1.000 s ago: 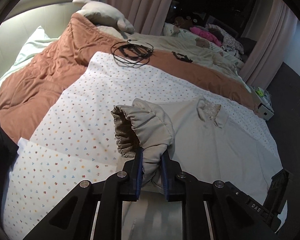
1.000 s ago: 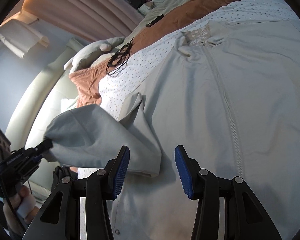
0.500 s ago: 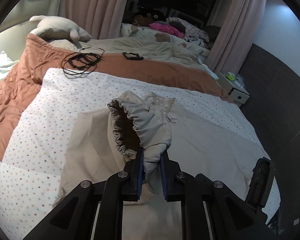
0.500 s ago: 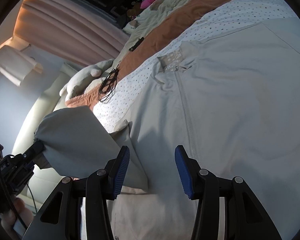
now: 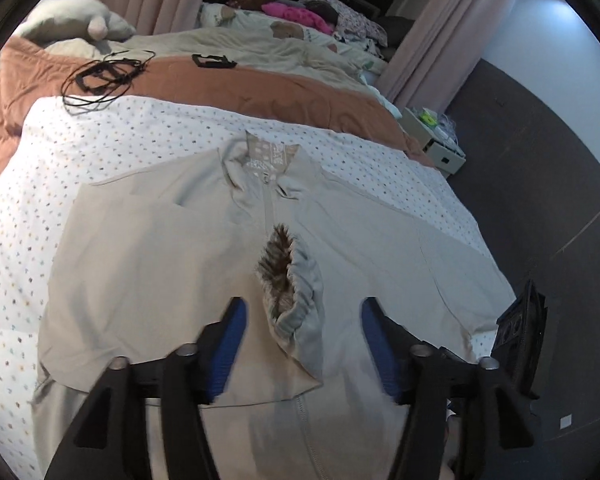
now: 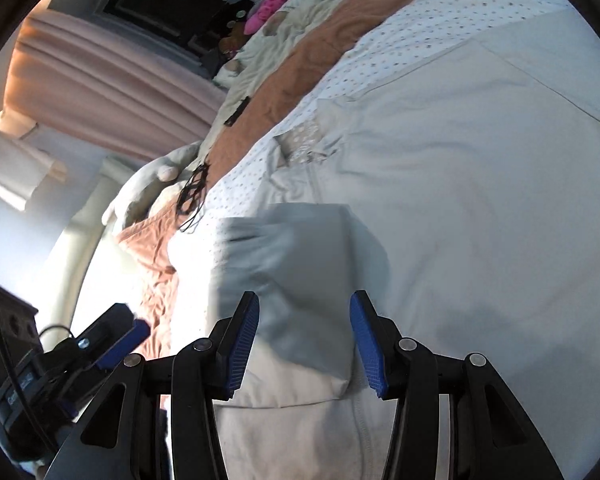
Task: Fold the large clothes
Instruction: 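Move the left tool to the jacket's side edge and grasp it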
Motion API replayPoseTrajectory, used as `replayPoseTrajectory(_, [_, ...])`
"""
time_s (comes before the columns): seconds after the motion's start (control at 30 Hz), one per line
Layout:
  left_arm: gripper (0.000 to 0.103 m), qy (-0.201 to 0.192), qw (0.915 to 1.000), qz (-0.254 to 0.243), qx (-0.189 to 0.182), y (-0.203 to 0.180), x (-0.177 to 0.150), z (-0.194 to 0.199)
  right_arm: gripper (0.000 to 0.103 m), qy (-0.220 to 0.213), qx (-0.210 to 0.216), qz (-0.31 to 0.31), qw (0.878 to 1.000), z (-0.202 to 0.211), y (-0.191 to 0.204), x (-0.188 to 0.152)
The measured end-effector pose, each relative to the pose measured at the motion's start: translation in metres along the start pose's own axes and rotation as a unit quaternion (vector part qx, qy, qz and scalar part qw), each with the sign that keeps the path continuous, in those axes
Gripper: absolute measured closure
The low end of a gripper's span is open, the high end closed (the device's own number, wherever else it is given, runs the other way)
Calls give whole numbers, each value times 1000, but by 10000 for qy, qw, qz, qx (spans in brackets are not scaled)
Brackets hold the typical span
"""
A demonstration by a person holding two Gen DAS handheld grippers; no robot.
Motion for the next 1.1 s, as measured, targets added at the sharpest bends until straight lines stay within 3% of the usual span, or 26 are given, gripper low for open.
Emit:
replayPoseTrajectory(0.07, [23,-124,9998,123,54,7,0,6,55,44,-30,-9,10000,-3,-2,0])
replayPoseTrajectory(0.2, [23,-191,9993,239,237,29,-2,20,55,152,-188,58,9997,-11,-1,-2])
replayPoseTrajectory(0.27, [23,-233,9982,208,504,45,-7,29,52,150,-328,208,9991,-13,2,-4])
replayPoseTrajectory(0.33, [23,-260,9962,203,809,65,-14,37,20,139,-418,382,9983,-16,9,-7])
replayPoseTrajectory(0.4, [23,-255,9941,278,1016,87,-21,42,12,147,-469,595,9970,-23,19,-12])
replayPoseTrajectory(0.57, [23,-190,9897,646,1265,140,-40,47,12,380,-757,1138,9899,-46,40,-29])
replayPoseTrajectory(0.83, [24,70,9832,975,1542,207,-65,35,12,639,-1485,1996,9665,-76,56,-58])
replayPoseTrajectory(0.97, [41,267,9791,1036,1730,233,-81,24,12,845,-1958,2293,9497,-89,53,-70])
replayPoseTrajectory(1.1, [49,681,9745,1114,1824,254,-102,4,13,998,-2271,2342,9400,-98,45,-74])
Point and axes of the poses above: each gripper's, at about its wrist camera, not at the fingertips, and z roughly against the way its jaws point, y to its left, x to its top, the point moved 6 cm from there along -z, roughly the way its jaws point, and after that the axes turned 7 degrees about y, right-handed, at the moved point
